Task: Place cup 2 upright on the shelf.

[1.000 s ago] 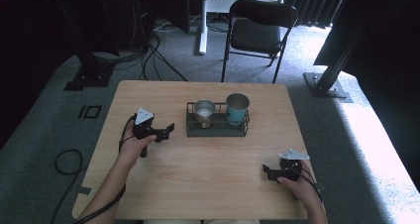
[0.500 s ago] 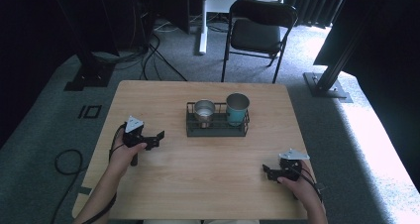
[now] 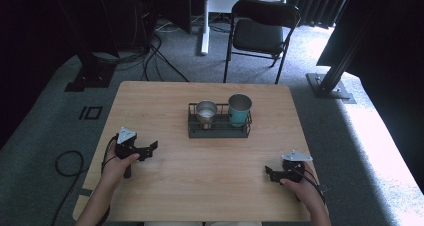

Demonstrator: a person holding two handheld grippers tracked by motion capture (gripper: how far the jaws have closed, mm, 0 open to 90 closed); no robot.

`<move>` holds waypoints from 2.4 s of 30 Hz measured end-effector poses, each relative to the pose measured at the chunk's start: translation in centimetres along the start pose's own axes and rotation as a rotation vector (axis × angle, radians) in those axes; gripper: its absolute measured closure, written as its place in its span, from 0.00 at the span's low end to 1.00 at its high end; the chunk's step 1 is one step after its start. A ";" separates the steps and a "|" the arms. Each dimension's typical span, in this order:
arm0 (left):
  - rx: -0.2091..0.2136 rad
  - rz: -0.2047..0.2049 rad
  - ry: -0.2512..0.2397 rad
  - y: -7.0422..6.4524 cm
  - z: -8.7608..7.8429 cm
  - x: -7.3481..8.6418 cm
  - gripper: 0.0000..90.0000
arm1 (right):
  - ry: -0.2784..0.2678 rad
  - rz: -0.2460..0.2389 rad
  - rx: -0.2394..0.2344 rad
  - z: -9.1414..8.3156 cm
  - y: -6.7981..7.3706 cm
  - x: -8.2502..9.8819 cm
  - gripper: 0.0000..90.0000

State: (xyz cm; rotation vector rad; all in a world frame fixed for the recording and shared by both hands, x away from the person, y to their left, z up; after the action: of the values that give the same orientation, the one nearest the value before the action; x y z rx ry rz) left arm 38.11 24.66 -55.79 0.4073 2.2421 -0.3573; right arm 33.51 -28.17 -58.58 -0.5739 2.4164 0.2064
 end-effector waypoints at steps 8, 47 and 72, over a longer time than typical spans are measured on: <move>-0.029 0.017 0.031 0.2 -0.9 1.4 0.02 | -0.001 -0.001 0.000 0.0 0.0 0.0 0.13; -0.276 -0.104 0.154 1.8 -5.6 7.2 0.02 | 0.000 -0.001 0.000 0.0 0.0 0.0 0.13; -0.343 -0.185 0.237 2.9 -6.3 8.4 0.02 | -0.001 -0.001 0.000 0.0 0.0 0.0 0.13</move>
State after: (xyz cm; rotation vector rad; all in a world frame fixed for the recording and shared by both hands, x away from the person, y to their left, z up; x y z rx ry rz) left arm 29.83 31.13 -58.58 0.0617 2.5206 -0.0131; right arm 33.52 -28.18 -58.58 -0.5749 2.4156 0.2065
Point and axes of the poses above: each handheld gripper's, and its own axes: z roughly forward along the jaws, x roughly out of its underside, y roughly to its left, the point moved 4 cm from there along z, roughly forward along the jaws, and after that the axes turned 8 degrees about y, right-handed, at the moved point
